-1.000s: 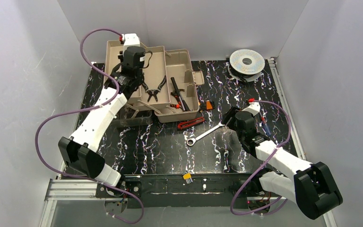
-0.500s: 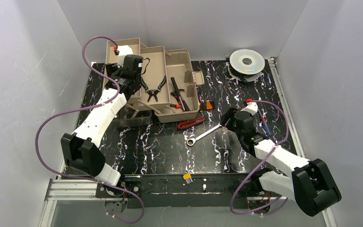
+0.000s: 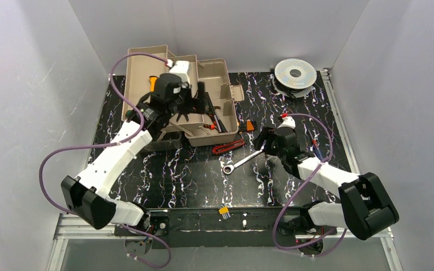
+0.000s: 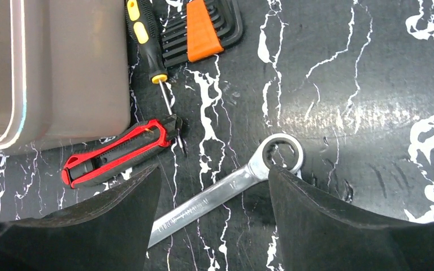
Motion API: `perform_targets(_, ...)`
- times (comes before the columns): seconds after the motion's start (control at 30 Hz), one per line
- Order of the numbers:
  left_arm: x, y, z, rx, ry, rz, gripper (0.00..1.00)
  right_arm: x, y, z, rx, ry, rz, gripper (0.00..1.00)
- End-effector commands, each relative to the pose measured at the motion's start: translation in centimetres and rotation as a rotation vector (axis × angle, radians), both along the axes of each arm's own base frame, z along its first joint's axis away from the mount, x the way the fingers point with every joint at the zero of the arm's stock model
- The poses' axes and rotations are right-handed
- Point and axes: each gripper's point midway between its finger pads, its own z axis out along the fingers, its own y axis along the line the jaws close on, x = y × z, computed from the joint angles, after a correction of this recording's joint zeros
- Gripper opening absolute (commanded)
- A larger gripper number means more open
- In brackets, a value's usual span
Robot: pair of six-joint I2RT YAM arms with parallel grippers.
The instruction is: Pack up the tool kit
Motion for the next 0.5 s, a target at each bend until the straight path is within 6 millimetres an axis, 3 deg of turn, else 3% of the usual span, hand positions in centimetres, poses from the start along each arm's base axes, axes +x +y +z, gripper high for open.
perform_targets(0.0,-5.4,-6.5,0.1,-0.111,0.006,-0.387,0.98,2.1,0.7,2.9,0.009,-0.020,-0.021,0.77)
perform_targets(0.1,-7.9,-8.2,-2.5,-0.126,0.047,-0.497,0.98,3.4,-0.9,4.3,-0.021,0.023,-0.152,0.77)
perform_targets(0.27,-9.9,-8.0,-6.3,-0.145,0.091,-0.475,0.98,4.8,-0.6,6.2,-0.025,0.074,-0.197,0.79)
perform_targets(0.47,-12.7,-8.0,-8.8,-0.212,0.110,-0.479,0.98,6.2,3.6,6.2,-0.031,0.105,0.049,0.75)
